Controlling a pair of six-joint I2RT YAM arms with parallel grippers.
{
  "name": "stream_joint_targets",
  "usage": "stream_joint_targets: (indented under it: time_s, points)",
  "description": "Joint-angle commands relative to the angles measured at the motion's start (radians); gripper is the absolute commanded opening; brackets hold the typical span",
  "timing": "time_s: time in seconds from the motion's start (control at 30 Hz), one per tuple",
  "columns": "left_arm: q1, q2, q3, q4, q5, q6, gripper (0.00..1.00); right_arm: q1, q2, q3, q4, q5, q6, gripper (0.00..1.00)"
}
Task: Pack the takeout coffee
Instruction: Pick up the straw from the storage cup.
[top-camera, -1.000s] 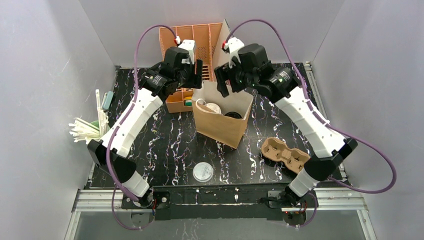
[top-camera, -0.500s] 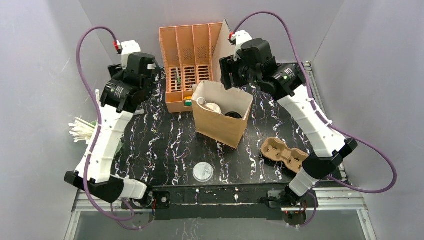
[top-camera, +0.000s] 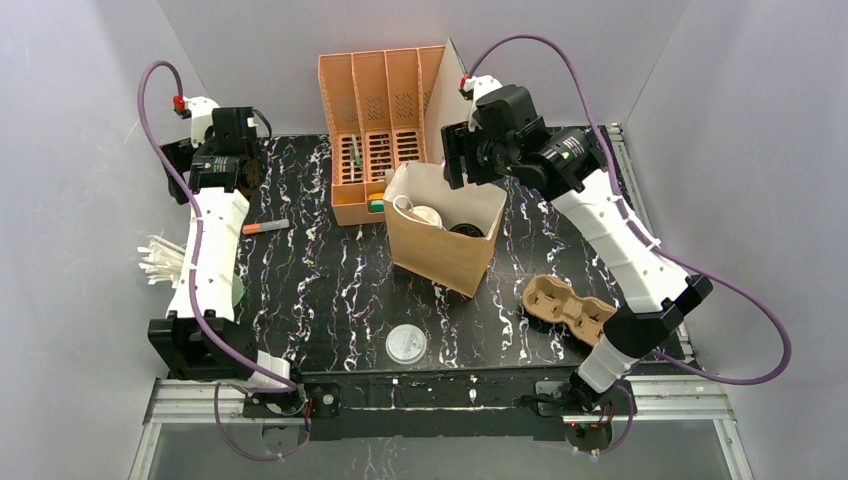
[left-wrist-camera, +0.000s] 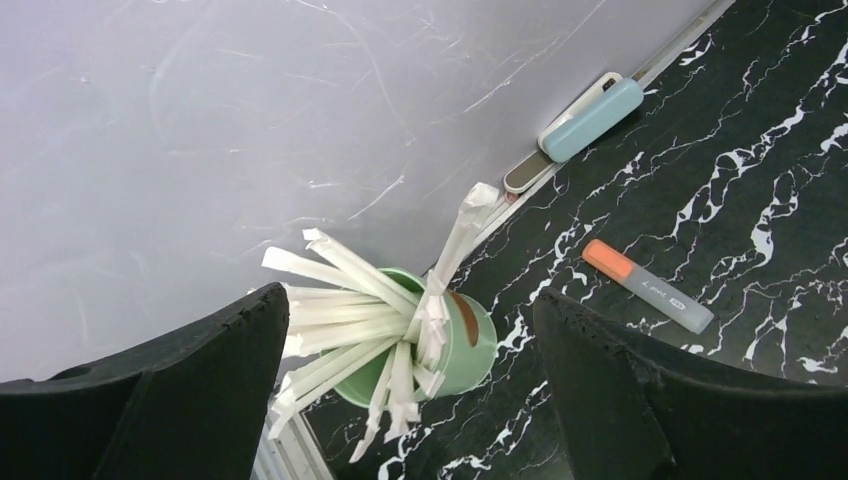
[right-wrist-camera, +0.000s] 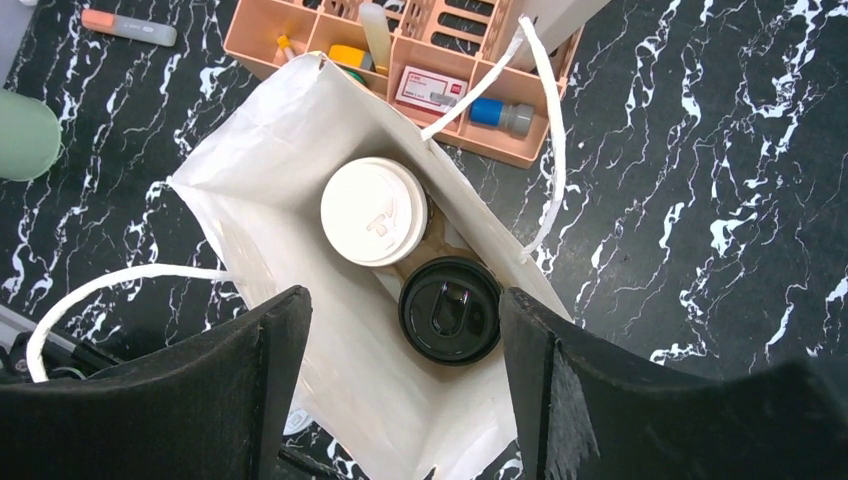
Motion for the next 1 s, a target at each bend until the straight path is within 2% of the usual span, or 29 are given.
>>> stream_joint_targets:
  time_s: [0.0,0.13,0.33,0.43,0.53,0.67,0.7,0.97]
  points:
    - [0.052,0.012,-0.063,0.162,-0.026,0.006,0.88,-0.004,0.011,0.027,-0.013,-0.008,0.006,0.77]
    - [0.094,0.045,-0.121,0.257,0.056,-0.032,0.76,-0.005,0.027,0.07,-0.009,0.026,-0.037,0.76]
    - [0.125,0.112,-0.138,0.303,0.06,-0.036,0.69,-0.003,0.047,0.098,0.016,0.033,-0.068,0.75]
    - [0.135,0.133,-0.147,0.316,0.06,-0.037,0.58,-0.003,0.056,0.109,0.022,0.033,-0.077,0.74]
    - [0.138,0.146,-0.149,0.323,0.049,-0.038,0.44,-0.005,0.053,0.104,0.022,0.037,-0.08,0.74]
    - [0.139,0.157,-0.1,0.279,-0.036,-0.077,0.03,-0.004,0.043,0.094,0.022,0.045,-0.083,0.73]
    - [0.138,0.152,-0.073,0.255,-0.035,-0.106,0.0,-0.004,0.042,0.091,0.022,0.046,-0.083,0.73]
    - [0.136,0.018,0.104,0.2,0.053,-0.19,0.0,-0.004,0.031,0.07,0.033,0.038,-0.085,0.73]
